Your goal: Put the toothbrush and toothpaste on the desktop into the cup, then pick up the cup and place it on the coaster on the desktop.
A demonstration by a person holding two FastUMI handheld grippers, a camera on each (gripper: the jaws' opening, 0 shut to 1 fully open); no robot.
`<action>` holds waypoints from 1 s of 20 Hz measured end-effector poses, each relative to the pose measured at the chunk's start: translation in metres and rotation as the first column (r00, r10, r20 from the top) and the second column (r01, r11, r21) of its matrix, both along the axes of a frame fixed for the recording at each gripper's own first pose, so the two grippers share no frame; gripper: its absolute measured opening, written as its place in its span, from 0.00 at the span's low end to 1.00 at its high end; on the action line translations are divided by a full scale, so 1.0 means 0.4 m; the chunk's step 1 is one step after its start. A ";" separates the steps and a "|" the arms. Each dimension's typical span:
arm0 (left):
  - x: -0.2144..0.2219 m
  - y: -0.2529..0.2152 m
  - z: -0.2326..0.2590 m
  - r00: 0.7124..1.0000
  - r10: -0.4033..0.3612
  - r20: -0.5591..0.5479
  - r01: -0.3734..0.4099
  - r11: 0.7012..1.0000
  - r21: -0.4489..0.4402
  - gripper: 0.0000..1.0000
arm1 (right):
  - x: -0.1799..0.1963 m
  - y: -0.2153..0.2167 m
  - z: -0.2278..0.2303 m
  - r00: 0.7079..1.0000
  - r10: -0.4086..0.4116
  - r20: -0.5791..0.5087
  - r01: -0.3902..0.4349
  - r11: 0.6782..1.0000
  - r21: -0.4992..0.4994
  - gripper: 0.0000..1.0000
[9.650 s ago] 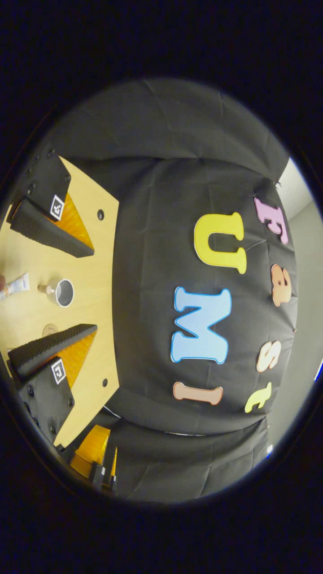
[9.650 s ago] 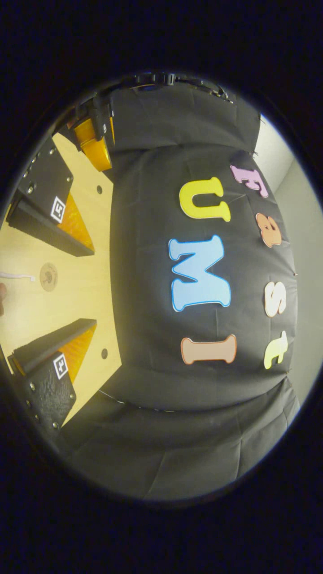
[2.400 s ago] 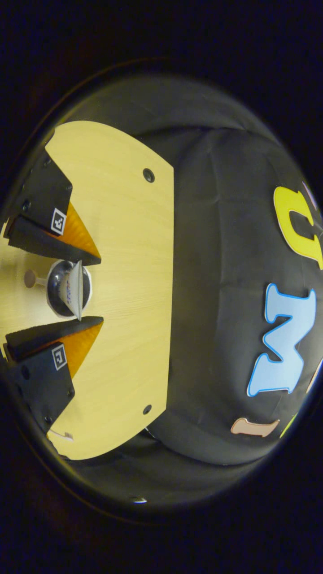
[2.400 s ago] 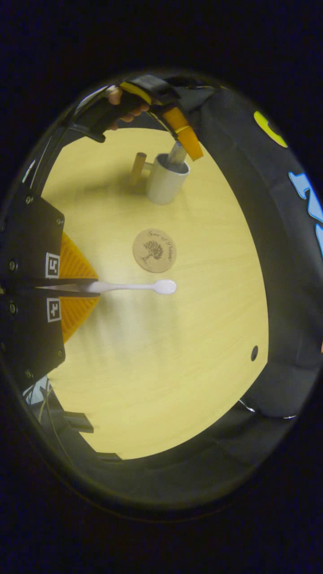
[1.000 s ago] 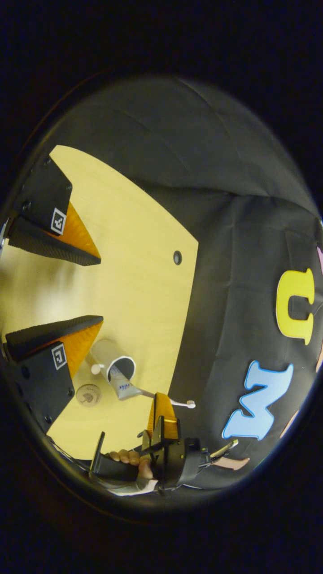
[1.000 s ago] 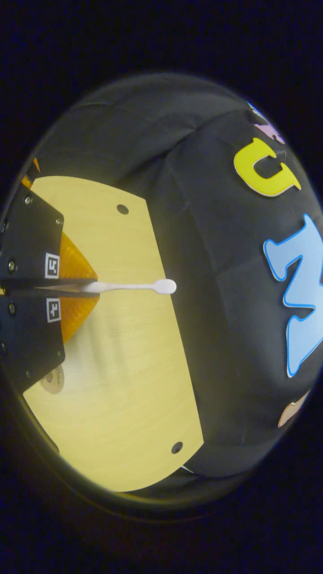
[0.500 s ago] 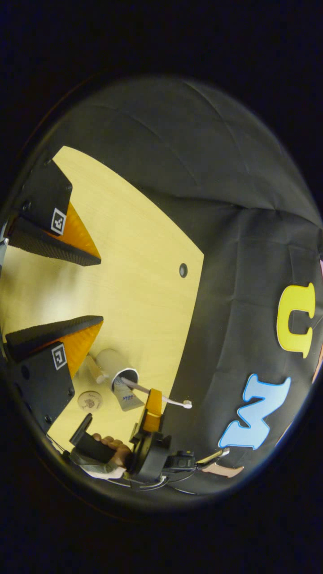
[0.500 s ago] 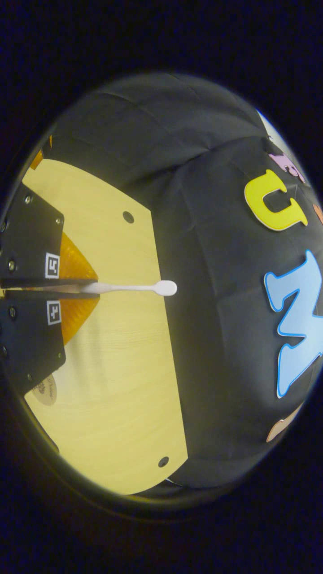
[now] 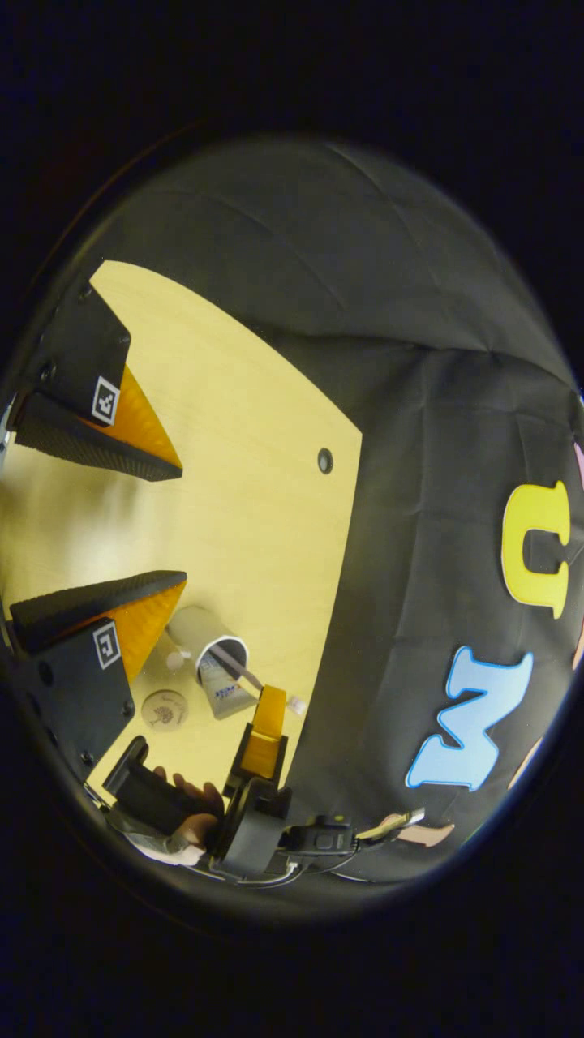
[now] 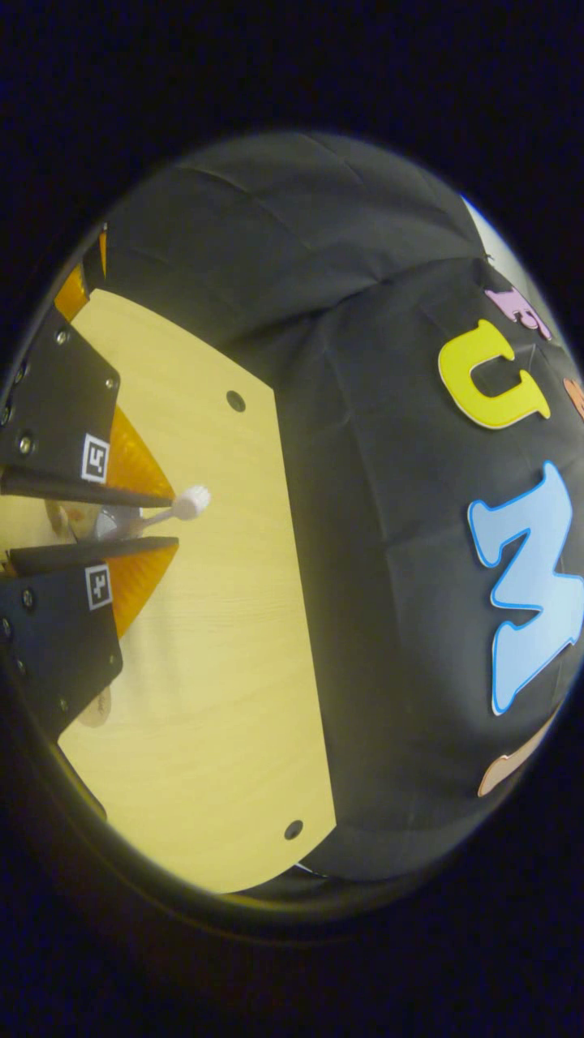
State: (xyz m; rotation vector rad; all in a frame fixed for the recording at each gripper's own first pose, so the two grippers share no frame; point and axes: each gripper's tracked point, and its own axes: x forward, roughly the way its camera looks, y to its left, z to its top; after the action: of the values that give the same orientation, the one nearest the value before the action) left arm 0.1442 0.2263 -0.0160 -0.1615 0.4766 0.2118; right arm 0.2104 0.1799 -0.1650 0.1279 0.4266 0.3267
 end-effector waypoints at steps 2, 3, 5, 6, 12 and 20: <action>0.014 -0.015 -0.007 1.000 -0.023 -0.001 0.023 1.000 -0.002 0.77 | -0.023 -0.003 0.017 1.000 0.005 0.008 -0.005 1.000 0.004 0.22; 0.019 -0.024 -0.009 0.999 -0.036 -0.003 0.036 0.999 0.000 0.77 | -0.024 -0.006 0.029 1.000 0.007 0.018 -0.008 1.000 0.011 0.22; 0.002 -0.071 0.006 0.997 -0.071 -0.007 0.071 0.997 0.003 0.77 | -0.035 -0.016 0.062 0.999 0.006 0.037 -0.007 0.999 0.036 0.22; 0.004 -0.091 0.010 0.996 -0.092 -0.014 0.092 0.996 0.004 0.77 | -0.041 -0.027 0.080 0.999 0.000 0.048 -0.002 0.999 0.048 0.22; 0.063 -0.191 -0.021 0.965 -0.239 -0.103 0.242 0.970 0.010 0.73 | -0.055 -0.164 0.132 0.993 -0.080 0.085 0.074 0.995 0.063 0.22; 0.129 -0.306 -0.088 0.869 -0.388 -0.308 0.410 0.912 0.006 0.76 | -0.090 -0.397 0.084 0.968 -0.251 0.033 0.247 0.964 0.095 0.22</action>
State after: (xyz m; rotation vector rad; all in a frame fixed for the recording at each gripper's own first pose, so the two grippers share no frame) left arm 0.1960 0.1038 -0.0512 0.0442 0.7940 -0.1594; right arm 0.1745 0.0212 -0.1315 0.2600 0.3471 0.1007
